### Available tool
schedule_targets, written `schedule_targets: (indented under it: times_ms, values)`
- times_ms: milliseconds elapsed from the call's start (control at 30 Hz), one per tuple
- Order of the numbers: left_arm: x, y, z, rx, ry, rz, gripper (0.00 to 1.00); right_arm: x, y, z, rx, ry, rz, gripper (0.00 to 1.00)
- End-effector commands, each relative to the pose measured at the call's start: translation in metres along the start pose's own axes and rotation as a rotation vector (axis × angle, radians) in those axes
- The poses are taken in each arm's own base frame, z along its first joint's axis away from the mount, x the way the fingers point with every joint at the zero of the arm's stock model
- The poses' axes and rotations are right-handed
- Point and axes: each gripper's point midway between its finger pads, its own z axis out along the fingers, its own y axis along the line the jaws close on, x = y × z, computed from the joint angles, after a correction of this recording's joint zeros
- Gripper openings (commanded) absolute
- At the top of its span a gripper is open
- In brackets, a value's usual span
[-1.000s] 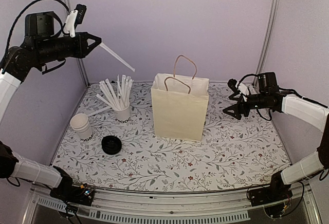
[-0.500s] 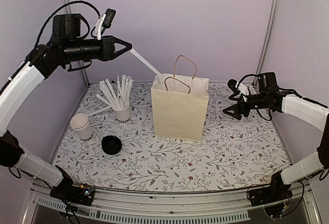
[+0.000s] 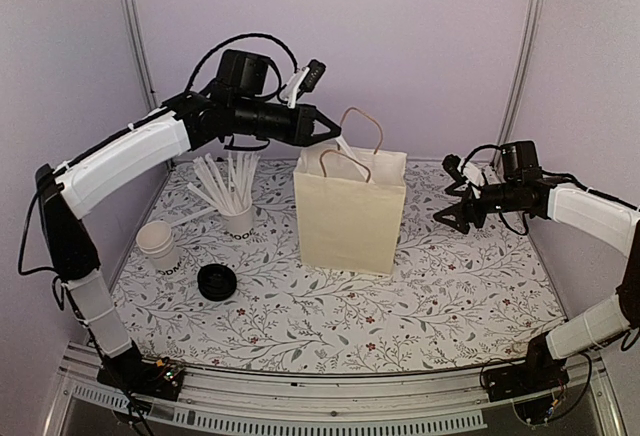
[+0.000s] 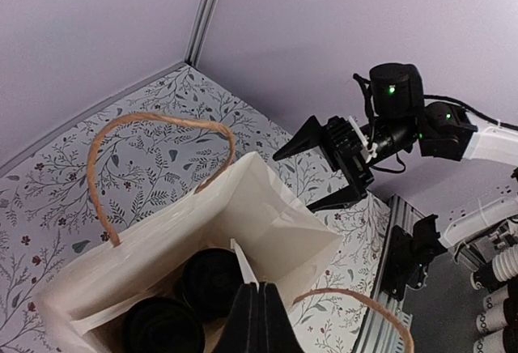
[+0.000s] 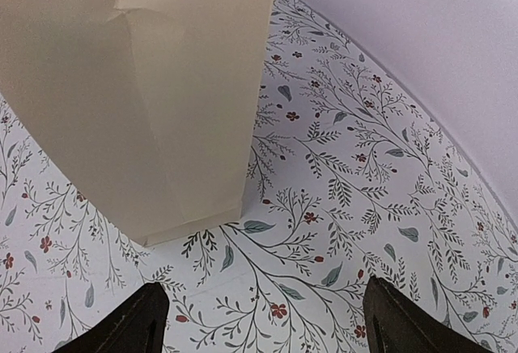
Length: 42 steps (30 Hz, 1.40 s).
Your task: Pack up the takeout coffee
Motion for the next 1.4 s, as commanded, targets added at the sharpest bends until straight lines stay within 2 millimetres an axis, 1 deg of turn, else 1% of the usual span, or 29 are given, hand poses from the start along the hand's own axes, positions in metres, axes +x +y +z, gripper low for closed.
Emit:
schedule_targets:
  times_ms: [0, 100, 133, 167, 233, 267, 333, 400, 467, 600, 667, 700, 767, 800, 833, 933, 1033, 1133, 1233, 1300, 1367]
  values:
    - [-0.004, 0.002, 0.018, 0.024, -0.007, -0.008, 0.00, 0.004, 0.000, 0.001, -0.006, 0.014, 0.000, 0.86]
    - [0.015, 0.016, 0.036, 0.001, 0.062, -0.023, 0.00, 0.005, 0.000, 0.002, -0.007, 0.017, 0.000, 0.86]
    - [0.021, 0.024, 0.041, -0.028, 0.090, -0.031, 0.07, 0.005, 0.000, 0.002, -0.007, 0.018, 0.000, 0.86]
    - [0.026, 0.032, 0.043, -0.065, 0.116, -0.034, 0.17, 0.006, 0.000, 0.003, -0.009, 0.019, 0.001, 0.86]
    - [0.029, 0.049, 0.041, -0.162, 0.137, -0.033, 0.42, 0.006, 0.000, 0.003, -0.011, 0.018, 0.001, 0.86]
    - [0.029, 0.053, 0.038, -0.191, 0.140, -0.025, 0.50, 0.006, 0.001, 0.003, -0.012, 0.020, 0.002, 0.86]
    - [0.024, 0.055, 0.028, -0.231, 0.128, -0.002, 0.61, 0.006, 0.001, 0.004, -0.015, 0.020, 0.002, 0.86]
    - [0.015, 0.055, 0.016, -0.268, 0.104, 0.019, 0.67, 0.007, 0.001, 0.004, -0.015, 0.021, 0.003, 0.87]
    - [0.006, 0.054, 0.003, -0.303, 0.082, 0.043, 0.69, 0.007, 0.000, 0.005, -0.019, 0.026, 0.007, 0.87]
    - [-0.009, 0.055, -0.025, -0.381, 0.038, 0.104, 0.71, 0.007, -0.001, 0.005, -0.018, 0.026, 0.011, 0.87]
    - [-0.012, 0.060, -0.042, -0.443, 0.013, 0.135, 0.74, 0.006, -0.002, 0.005, -0.013, 0.024, 0.015, 0.88]
    - [-0.014, 0.066, -0.051, -0.482, -0.005, 0.147, 0.76, 0.005, -0.003, 0.005, -0.006, 0.023, 0.018, 0.89]
    - [-0.006, 0.081, -0.070, -0.548, -0.012, 0.150, 0.80, -0.003, -0.010, 0.001, 0.031, 0.009, 0.024, 0.94]
    - [-0.008, 0.086, -0.082, -0.569, -0.032, 0.149, 0.80, -0.009, -0.015, -0.003, 0.059, -0.003, 0.030, 0.97]
    - [0.003, 0.099, -0.088, -0.597, -0.019, 0.138, 0.81, -0.015, -0.021, -0.007, 0.092, -0.016, 0.029, 0.99]
    - [0.016, 0.121, -0.112, -0.667, -0.025, 0.129, 0.83, -0.041, -0.043, -0.030, 0.204, -0.062, 0.081, 0.99]
    - [0.025, 0.134, -0.129, -0.733, -0.034, 0.157, 0.88, -0.060, -0.064, -0.055, 0.287, -0.117, 0.175, 0.99]
    - [0.032, 0.143, -0.142, -0.793, -0.048, 0.184, 0.92, -0.075, -0.073, -0.074, 0.346, -0.152, 0.211, 0.99]
    - [0.033, 0.146, -0.150, -0.809, -0.076, 0.199, 0.98, -0.090, -0.084, -0.097, 0.435, -0.183, 0.277, 0.99]
    - [0.032, 0.146, -0.152, -0.810, -0.096, 0.193, 1.00, -0.108, -0.083, -0.115, 0.460, -0.227, 0.288, 0.99]
    - [0.032, 0.148, -0.154, -0.816, -0.114, 0.182, 1.00, -0.122, -0.078, -0.130, 0.469, -0.273, 0.284, 0.99]
